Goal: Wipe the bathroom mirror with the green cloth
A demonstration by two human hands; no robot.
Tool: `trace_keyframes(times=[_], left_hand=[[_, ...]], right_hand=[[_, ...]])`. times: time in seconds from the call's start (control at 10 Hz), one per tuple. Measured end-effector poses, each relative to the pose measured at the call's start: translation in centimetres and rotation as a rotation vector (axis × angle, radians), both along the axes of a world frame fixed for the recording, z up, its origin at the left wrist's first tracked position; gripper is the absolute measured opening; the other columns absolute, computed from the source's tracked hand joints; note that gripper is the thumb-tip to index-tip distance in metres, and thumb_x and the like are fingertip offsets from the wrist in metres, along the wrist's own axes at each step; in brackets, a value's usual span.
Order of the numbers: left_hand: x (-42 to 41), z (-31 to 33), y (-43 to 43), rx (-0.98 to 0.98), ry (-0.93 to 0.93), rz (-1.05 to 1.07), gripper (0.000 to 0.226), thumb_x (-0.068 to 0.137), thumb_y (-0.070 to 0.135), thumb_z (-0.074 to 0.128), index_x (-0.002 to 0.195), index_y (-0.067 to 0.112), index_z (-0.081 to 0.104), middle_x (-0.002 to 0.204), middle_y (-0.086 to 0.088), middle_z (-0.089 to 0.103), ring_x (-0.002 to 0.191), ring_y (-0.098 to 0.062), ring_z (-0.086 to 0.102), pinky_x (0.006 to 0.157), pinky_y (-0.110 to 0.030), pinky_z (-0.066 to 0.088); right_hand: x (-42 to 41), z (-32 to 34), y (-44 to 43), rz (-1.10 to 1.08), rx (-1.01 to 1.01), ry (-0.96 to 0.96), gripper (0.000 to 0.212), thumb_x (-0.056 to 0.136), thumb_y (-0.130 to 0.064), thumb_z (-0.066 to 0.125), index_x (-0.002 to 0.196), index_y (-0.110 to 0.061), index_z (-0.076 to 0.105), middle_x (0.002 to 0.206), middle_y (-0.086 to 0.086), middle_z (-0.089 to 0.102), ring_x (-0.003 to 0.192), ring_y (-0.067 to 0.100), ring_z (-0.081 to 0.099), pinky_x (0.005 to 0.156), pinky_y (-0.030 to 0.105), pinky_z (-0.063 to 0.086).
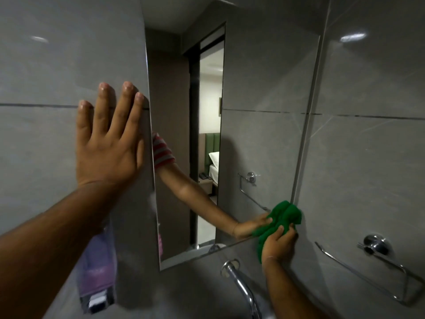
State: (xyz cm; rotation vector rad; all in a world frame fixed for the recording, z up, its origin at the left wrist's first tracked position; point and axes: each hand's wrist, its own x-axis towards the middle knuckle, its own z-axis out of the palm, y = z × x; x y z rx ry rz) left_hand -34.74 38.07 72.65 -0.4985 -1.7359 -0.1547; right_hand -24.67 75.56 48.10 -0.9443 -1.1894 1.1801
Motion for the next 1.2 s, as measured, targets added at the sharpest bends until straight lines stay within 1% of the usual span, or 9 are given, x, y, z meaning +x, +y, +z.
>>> trace_keyframes(times=[0.2,0.4,0.5,0.6,0.7,0.9,1.0,1.1,1.2], left_hand=[[4.3,0.2,-2.1,-0.069,-0.172,-0.023,0.079,0.114,0.047,0.03,0.184,0.022,0.002,0.193,-0.005,-0.002,0.178,-0.038,-0.005,0.142,-0.061,-0.004],[9.0,-2.1,-4.8,0.006,-0.317,-0.147,0.073,0.114,0.033,0.043,0.182,0.026,0.018,0.192,-0.003,0.012,0.178,-0.032,0.006,0.143,-0.054,0.007],[16.1,-15.9,-12.5,0.116,-0.331,-0.142,0.063,0.11,0.028,0.047,0.173,0.025,0.043,0.186,-0.004,0.035,0.173,-0.032,0.029,0.142,-0.053,0.021],[22.2,-28.4,-18.9,0.172,-0.538,-0.039,0.057,0.109,0.024,0.051,0.165,0.015,0.054,0.177,-0.012,0.047,0.166,-0.04,0.04,0.136,-0.058,0.031],[30.1,-44.8,-25.4,0.298,-1.101,0.191,0.065,0.11,0.035,0.044,0.161,-0.003,0.058,0.172,-0.027,0.053,0.16,-0.057,0.042,0.126,-0.07,0.041],[36.4,-61.1,-32.2,0.148,-1.684,0.422,0.086,0.106,0.053,0.018,0.172,0.005,0.043,0.182,-0.017,0.037,0.171,-0.04,0.032,0.137,-0.063,0.031],[37.1,-64.6,-33.7,0.046,-1.755,0.455,0.082,0.108,0.052,0.013,0.179,0.011,0.027,0.189,-0.01,0.021,0.176,-0.03,0.018,0.142,-0.055,0.017],[38.5,-67.6,-35.8,-0.039,-1.8,0.436,0.079,0.108,0.05,-0.001,0.181,0.02,-0.003,0.191,-0.002,-0.008,0.177,-0.021,-0.008,0.145,-0.048,0.0],[39.2,-67.9,-36.4,-0.055,-1.805,0.388,0.081,0.104,0.051,-0.012,0.179,0.022,-0.012,0.189,-0.003,-0.017,0.175,-0.021,-0.017,0.145,-0.049,-0.002]], right_hand=[[8.5,-0.4,-9.6,0.049,0.012,0.103,0.039,0.113,-0.015,0.045,0.144,0.008,0.051,0.143,0.033,0.062,0.129,0.045,0.064,0.109,0.046,0.05],[15.5,-7.7,-25.1,0.468,0.007,-0.159,0.034,0.106,-0.024,0.06,0.14,-0.028,0.063,0.12,-0.009,0.07,0.112,0.019,0.072,0.082,0.002,0.049],[21.6,-15.4,-34.5,0.829,-0.111,-0.408,0.033,0.107,-0.023,0.058,0.14,-0.023,0.064,0.133,-0.005,0.077,0.12,0.014,0.073,0.103,0.02,0.056],[24.6,-20.6,-39.1,0.967,-0.127,-0.595,0.042,0.109,-0.021,0.055,0.151,-0.013,0.057,0.152,0.006,0.064,0.14,0.022,0.061,0.121,0.038,0.045],[26.2,-26.7,-43.2,1.045,-0.05,-0.789,0.04,0.109,-0.018,0.054,0.148,-0.013,0.058,0.145,0.014,0.069,0.131,0.031,0.068,0.109,0.034,0.051],[24.9,-36.6,-52.0,1.111,0.186,-1.092,0.05,0.113,-0.03,0.045,0.161,-0.017,0.043,0.167,0.013,0.047,0.151,0.028,0.052,0.123,0.038,0.042],[23.4,-40.7,-54.6,1.259,0.351,-1.348,0.066,0.113,-0.044,0.037,0.17,-0.018,0.016,0.181,0.009,0.009,0.167,0.023,0.021,0.135,0.038,0.02],[23.1,-43.7,-57.1,1.342,0.134,-1.655,0.087,0.108,-0.046,0.047,0.17,-0.01,-0.003,0.18,0.012,-0.014,0.169,0.026,-0.005,0.137,0.046,0.007],[24.6,-43.9,-57.6,1.286,0.074,-1.629,0.086,0.107,-0.041,0.048,0.17,-0.01,-0.002,0.18,0.01,-0.014,0.169,0.026,-0.007,0.138,0.047,0.005]])
